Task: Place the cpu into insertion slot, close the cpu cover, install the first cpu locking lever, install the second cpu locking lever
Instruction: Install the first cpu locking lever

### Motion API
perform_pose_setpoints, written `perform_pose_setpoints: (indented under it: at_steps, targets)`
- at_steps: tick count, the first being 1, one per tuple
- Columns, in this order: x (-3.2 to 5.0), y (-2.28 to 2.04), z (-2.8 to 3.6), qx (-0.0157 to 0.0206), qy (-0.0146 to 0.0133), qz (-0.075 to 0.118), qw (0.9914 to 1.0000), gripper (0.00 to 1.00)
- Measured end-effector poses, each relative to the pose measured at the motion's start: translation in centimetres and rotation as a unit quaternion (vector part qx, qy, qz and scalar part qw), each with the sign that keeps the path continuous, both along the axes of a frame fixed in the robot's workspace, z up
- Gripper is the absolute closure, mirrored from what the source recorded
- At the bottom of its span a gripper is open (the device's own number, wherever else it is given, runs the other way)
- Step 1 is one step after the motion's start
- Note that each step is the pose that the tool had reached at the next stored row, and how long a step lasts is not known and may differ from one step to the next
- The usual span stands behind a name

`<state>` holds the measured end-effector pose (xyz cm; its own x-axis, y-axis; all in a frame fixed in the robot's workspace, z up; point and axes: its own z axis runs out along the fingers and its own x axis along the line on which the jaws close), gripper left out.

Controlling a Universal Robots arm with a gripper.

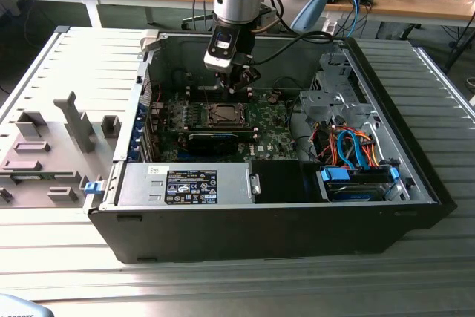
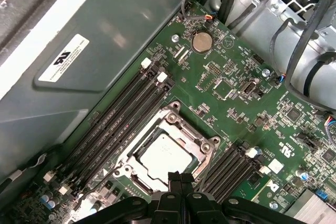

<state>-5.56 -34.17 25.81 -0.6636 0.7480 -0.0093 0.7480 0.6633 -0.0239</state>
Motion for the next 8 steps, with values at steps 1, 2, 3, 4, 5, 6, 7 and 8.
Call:
perform_pose_setpoints:
  at_steps: [1,2,3,4,5,6,7,8]
  targets:
    - [0.0,0.0,0.0,0.0,0.0,0.001,1.0,0.89]
    - [0.0,0.0,0.0,0.0,0.0,0.002,1.0,0.89]
    - [0.0,0.0,0.0,0.0,0.0,0.003,0.99999,0.89]
    - [0.0,0.0,0.0,0.0,0.0,0.004,0.99999,0.89]
    - [0.0,0.0,0.0,0.0,0.0,0.005,0.99999,0.89]
    - [0.0,0.0,0.0,0.0,0.0,0.006,0.99998,0.89]
    - [0.0,0.0,0.0,0.0,0.0,0.007,0.99998,0.89]
    - [0.0,0.0,0.0,0.0,0.0,0.008,0.99997,0.89]
